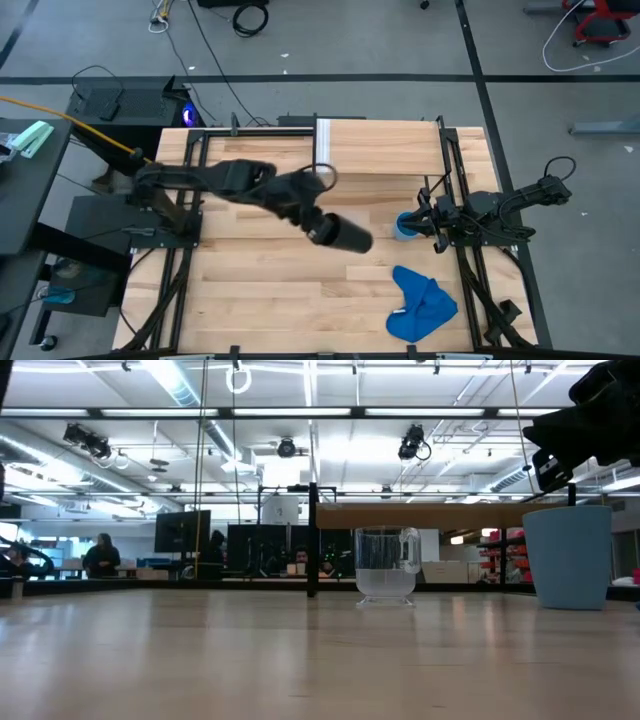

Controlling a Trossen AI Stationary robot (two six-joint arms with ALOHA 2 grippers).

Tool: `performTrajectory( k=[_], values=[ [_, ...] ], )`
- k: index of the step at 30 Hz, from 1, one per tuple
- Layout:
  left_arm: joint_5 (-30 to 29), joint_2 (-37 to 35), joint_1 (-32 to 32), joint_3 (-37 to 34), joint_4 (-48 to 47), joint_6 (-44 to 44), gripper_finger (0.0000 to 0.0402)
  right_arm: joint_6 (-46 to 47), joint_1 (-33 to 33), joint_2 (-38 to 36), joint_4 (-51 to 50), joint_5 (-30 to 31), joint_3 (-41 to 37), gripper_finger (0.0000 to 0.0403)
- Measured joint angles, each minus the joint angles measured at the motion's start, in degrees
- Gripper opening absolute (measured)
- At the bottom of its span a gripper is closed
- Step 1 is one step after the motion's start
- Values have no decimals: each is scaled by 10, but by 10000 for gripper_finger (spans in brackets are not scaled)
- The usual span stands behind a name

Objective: Stack small to large cups/mugs on shelf
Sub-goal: Move the black cup to the center of the table

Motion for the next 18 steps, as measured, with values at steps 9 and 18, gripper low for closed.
performTrajectory(
  k=[9,18],
  values=[
    [45,167,29,217,-162,79,9,0,0,0,1,0,0,73],
    [84,250,29,200,-169,91,9,0,0,0,1,0,0,73]
  ],
)
